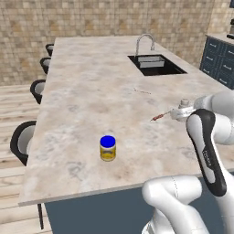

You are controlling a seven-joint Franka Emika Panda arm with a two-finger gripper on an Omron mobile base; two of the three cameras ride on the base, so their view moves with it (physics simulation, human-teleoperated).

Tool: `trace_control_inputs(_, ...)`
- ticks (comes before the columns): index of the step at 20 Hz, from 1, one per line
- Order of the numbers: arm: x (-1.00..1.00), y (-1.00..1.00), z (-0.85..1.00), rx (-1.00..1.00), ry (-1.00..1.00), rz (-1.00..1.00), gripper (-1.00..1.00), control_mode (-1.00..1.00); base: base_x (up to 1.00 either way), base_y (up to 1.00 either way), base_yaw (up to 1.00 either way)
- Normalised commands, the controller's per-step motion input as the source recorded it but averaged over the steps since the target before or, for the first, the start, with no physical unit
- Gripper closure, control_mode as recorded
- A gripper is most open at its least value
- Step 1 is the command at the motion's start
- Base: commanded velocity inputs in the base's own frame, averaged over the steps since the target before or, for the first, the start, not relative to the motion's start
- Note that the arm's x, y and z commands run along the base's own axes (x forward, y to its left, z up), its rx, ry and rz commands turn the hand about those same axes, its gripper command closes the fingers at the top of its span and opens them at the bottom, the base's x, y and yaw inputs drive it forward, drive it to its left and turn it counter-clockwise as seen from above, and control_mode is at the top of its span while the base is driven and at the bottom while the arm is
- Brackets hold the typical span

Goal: Move the mayonnaise and shaker from the cabinet to the dining counter.

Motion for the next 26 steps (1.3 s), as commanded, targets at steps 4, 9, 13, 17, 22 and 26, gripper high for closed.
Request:
trace_control_inputs(4, 0.47, 0.0, -0.51, -0.22, 0.09, 0.35, 1.0, -1.0, 0.0, 0.0, 0.0)
trace_control_inputs(9, 0.34, 0.0, -0.62, -0.19, 0.03, 0.16, 1.0, -1.0, 0.0, 0.0, 0.0)
trace_control_inputs(13, 0.22, 0.0, -0.42, 0.0, 0.0, 0.07, 1.0, -1.0, 0.0, 0.0, 0.0)
trace_control_inputs(17, 0.24, 0.0, -0.51, 0.0, 0.0, 0.05, 1.0, -1.0, 0.0, 0.0, 0.0)
trace_control_inputs(22, 0.22, 0.0, -0.48, 0.0, 0.0, 0.05, 1.0, -1.0, 0.0, 0.0, 0.0)
trace_control_inputs(26, 0.22, 0.0, -0.45, 0.0, 0.0, 0.06, 1.0, -1.0, 0.0, 0.0, 0.0)
